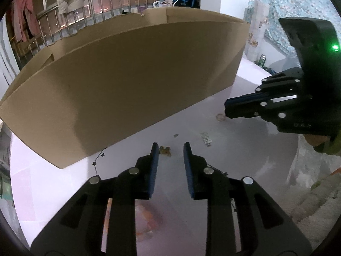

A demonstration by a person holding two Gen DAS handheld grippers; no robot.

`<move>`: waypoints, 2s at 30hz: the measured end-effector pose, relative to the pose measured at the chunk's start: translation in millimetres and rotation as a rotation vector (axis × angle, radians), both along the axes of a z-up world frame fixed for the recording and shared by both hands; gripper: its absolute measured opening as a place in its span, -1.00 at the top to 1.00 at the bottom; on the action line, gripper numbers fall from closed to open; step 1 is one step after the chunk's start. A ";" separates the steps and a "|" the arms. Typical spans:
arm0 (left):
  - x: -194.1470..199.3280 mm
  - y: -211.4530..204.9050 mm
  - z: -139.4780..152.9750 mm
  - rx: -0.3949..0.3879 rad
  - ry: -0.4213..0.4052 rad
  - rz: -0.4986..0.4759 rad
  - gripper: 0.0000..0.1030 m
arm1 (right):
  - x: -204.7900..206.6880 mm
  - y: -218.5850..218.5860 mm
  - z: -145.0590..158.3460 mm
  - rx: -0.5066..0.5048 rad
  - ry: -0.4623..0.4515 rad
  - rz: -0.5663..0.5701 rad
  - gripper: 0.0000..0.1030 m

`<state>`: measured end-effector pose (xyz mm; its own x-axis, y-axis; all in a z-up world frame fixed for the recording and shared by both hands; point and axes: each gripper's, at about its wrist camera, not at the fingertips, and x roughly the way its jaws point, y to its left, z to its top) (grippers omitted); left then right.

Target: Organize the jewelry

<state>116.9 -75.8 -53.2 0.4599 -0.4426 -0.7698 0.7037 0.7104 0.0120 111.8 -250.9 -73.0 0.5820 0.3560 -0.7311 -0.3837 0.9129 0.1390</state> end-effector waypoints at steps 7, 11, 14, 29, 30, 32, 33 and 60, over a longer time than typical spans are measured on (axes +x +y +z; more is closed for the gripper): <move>1.5 -1.9 -2.4 0.020 -0.014 -0.013 0.56 | 0.3 0.6 -0.2 0.001 0.001 -0.002 0.89; 3.5 0.2 -3.5 0.029 -0.012 -0.025 0.56 | 0.3 0.8 -0.4 0.001 0.000 -0.003 0.89; 7.7 1.5 -2.9 0.021 0.015 -0.024 0.57 | 1.2 1.2 -0.9 0.003 -0.001 -0.005 0.89; 7.0 -4.4 -3.5 0.017 0.029 -0.044 0.78 | 0.6 1.4 0.2 0.003 -0.008 -0.010 0.89; 7.4 -3.8 -3.8 0.014 0.031 -0.044 0.78 | 0.2 1.5 0.3 0.003 -0.008 -0.010 0.89; 8.2 -3.1 -3.7 0.011 0.031 -0.041 0.78 | -0.4 1.7 0.6 -0.002 -0.009 -0.009 0.89; 7.9 -2.8 -3.1 0.010 0.028 -0.040 0.78 | -0.8 1.5 0.9 -0.004 -0.009 -0.008 0.89; 4.3 4.2 4.6 -0.004 0.008 -0.012 0.78 | 5.9 14.7 -7.7 -0.091 -0.034 0.063 0.79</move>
<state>121.2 -71.6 -48.6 0.4485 -0.4511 -0.7716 0.7121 0.7021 0.0035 117.6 -236.2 -80.6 0.5858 0.3257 -0.7421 -0.4438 0.8951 0.0425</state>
